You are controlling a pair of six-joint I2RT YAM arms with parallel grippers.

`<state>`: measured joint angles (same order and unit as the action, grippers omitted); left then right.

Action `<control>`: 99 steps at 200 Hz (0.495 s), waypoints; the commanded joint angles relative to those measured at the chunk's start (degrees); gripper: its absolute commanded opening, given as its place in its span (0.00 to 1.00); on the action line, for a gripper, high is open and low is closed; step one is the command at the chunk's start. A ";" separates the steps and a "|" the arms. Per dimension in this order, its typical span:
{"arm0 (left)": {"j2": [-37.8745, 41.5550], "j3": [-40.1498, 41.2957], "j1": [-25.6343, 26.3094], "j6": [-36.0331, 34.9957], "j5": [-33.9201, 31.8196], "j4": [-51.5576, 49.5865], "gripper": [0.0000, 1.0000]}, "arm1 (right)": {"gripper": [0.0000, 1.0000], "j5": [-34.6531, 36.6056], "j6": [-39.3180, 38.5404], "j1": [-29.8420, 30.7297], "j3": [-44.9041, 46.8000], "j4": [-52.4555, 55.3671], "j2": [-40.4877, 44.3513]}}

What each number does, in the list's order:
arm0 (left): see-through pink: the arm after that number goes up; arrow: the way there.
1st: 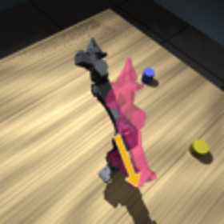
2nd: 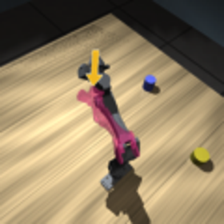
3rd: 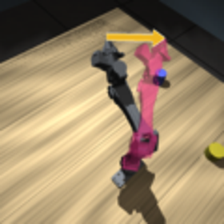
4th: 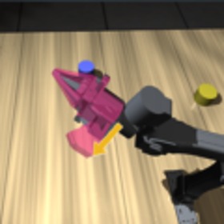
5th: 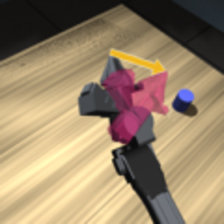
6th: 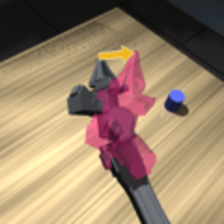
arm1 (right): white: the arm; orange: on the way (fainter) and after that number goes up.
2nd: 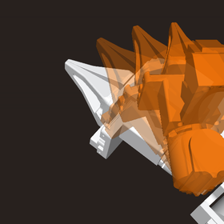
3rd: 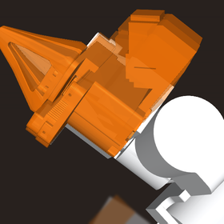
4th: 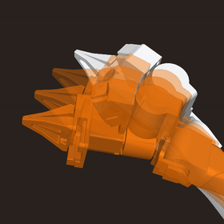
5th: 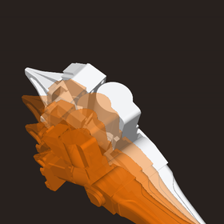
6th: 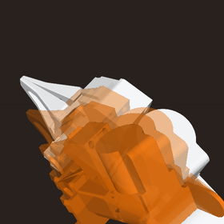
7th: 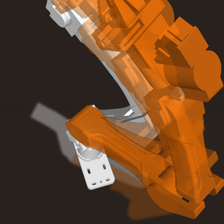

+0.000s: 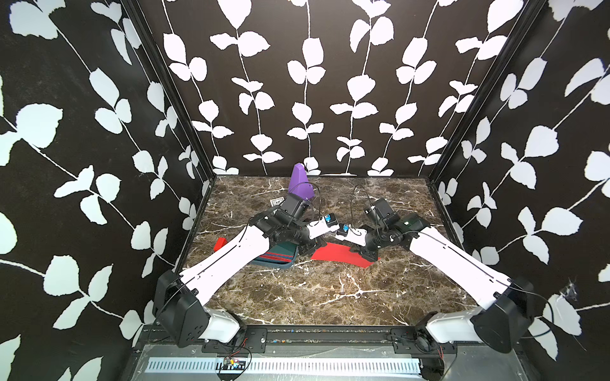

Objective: Put the sealed envelopes into the storage box
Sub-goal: Pick up the envelope from the center of the board.

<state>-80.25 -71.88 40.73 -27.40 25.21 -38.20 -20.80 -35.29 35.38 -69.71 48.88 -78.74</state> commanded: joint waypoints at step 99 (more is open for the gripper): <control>5.25 -0.78 -12.09 30.18 -40.77 4.46 0.59 | 0.00 9.28 8.11 2.08 -13.34 -1.36 -5.83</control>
<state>-75.61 -70.46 36.12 -12.82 -2.46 -29.39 -15.42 -30.94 35.48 -77.32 50.65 -83.42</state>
